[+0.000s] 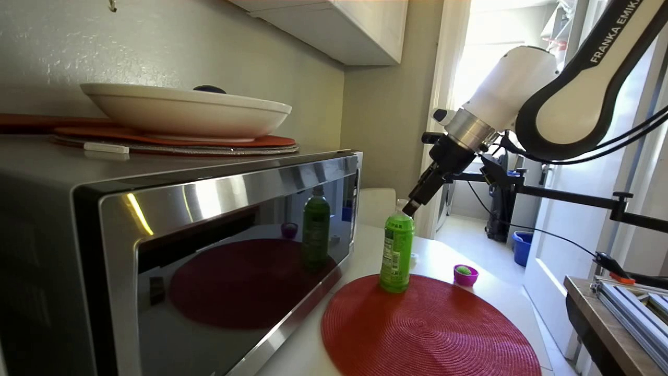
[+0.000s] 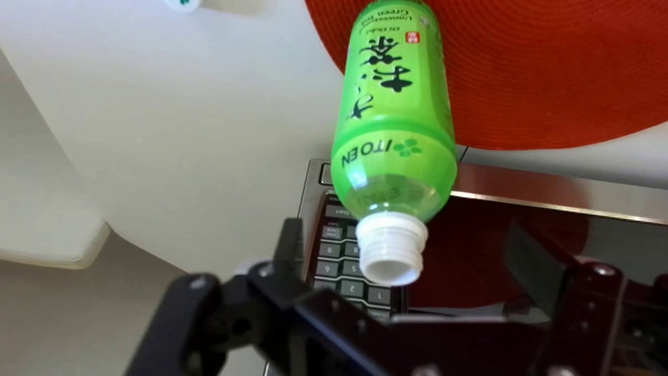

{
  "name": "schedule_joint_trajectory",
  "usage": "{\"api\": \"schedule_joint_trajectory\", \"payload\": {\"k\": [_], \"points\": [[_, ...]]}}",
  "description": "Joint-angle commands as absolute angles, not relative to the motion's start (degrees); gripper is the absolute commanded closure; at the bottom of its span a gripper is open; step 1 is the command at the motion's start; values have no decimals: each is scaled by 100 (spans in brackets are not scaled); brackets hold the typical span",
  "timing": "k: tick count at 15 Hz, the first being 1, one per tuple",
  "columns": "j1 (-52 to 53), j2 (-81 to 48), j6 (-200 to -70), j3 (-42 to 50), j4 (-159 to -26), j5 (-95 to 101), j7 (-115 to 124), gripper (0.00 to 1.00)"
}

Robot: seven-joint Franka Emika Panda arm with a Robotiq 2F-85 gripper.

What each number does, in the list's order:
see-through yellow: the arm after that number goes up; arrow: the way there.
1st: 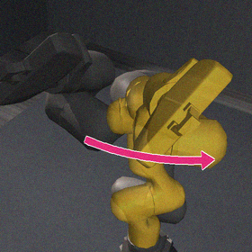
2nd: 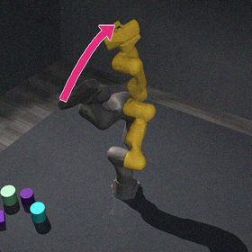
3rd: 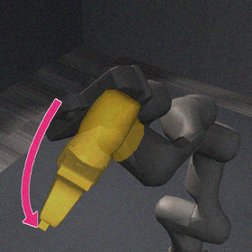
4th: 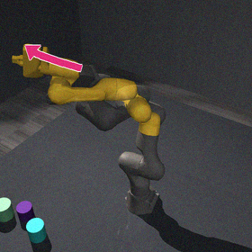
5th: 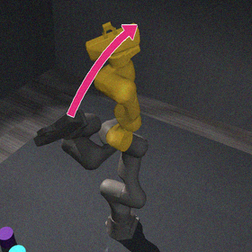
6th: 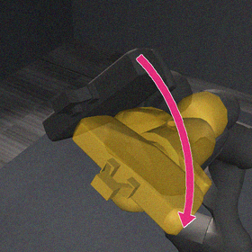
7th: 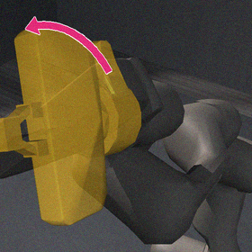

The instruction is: Place the green bottle on the microwave

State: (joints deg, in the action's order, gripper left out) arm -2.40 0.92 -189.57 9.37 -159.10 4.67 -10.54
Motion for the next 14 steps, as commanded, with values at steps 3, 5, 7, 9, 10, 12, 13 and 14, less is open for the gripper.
{"api": "schedule_joint_trajectory", "payload": {"k": [3, 5, 7, 9, 10, 12, 13, 14], "points": [[-337, -121, -19352, 716, -15910, 441, -856, 0], [-288, -200, -19476, 827, -15910, 641, -697, 0], [-326, -264, -19546, 856, -15910, 639, -709, 0], [-356, -320, -19628, 887, -15910, 637, -734, 0], [-383, -340, -19704, 889, -15910, 647, -709, 0], [-438, -387, -19823, 871, -15910, 684, -677, 28], [-450, -401, -19869, 873, -15910, 680, -697, 34], [-463, -410, -19916, 868, -15910, 695, -684, 44]]}}
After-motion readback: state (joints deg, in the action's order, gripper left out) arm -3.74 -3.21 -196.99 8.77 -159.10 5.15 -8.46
